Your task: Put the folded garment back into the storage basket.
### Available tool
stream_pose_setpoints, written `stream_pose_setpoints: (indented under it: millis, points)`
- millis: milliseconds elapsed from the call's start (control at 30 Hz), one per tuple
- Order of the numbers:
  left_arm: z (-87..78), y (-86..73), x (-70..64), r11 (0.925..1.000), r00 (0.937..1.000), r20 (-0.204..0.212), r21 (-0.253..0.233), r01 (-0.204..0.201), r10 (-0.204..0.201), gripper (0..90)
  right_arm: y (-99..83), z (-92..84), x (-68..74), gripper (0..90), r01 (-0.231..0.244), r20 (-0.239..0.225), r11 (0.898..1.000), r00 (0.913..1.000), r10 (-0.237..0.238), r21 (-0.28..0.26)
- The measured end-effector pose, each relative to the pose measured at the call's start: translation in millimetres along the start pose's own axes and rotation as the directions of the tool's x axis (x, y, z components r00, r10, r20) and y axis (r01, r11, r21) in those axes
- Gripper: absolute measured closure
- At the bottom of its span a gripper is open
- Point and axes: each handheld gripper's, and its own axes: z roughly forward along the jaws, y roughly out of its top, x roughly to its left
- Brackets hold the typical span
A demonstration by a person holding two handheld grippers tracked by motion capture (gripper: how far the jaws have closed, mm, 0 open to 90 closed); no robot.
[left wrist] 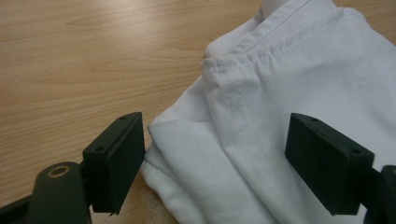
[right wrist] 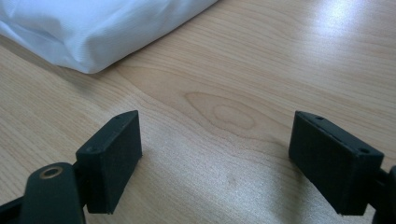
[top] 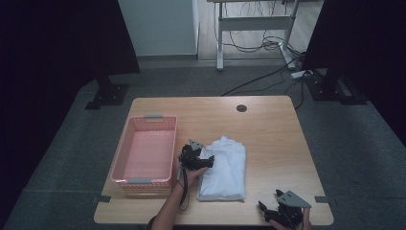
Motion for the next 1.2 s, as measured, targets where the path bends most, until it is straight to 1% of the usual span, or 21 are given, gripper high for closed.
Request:
stream_pose_setpoints:
  millis: [100,233,333,700,833,967,1133,1200]
  points:
    - [1.6,-0.7,0.3,0.9999,1.0000,-0.002,0.012,0.000,0.000,19.3,0.0,0.0,-0.1,17.1,0.000,0.000,1.000,1.0000,0.000,0.000]
    - [3.8,-2.7,2.1,0.9995,0.9999,0.006,0.030,0.012,-0.012,19.1,0.0,0.0,0.0,17.1,0.000,0.000,1.000,1.0000,0.000,0.000]
    - [4.1,-3.3,3.5,0.9993,0.9997,0.008,0.030,0.023,-0.023,18.0,0.0,0.0,0.0,17.1,0.000,0.000,1.000,1.0000,0.000,0.000]
    - [5.3,-3.6,3.6,0.9993,0.9998,-0.009,0.033,0.019,-0.019,13.6,0.0,0.0,0.0,17.1,0.000,0.000,1.000,1.0000,0.000,0.000]
    - [5.9,-3.2,3.6,0.9994,0.9998,-0.002,0.027,0.020,-0.020,14.3,0.0,0.0,0.0,17.1,0.000,0.000,1.000,1.0000,0.000,0.000]
    - [6.2,-2.9,1.0,0.9998,0.9998,0.010,0.015,0.014,-0.014,22.9,0.0,0.0,0.0,17.1,0.000,0.000,1.000,1.0000,0.000,0.001]
    - [6.1,-5.2,-1.2,0.9998,0.9991,0.042,-0.015,0.010,-0.009,38.0,0.0,-0.1,0.0,17.2,-0.001,0.000,1.000,1.0000,0.001,0.001]
    - [6.1,-6.3,-2.0,0.9997,0.9989,0.046,-0.024,0.005,-0.004,43.6,0.0,-0.1,0.0,17.2,-0.001,-0.001,1.000,1.0000,0.001,0.001]
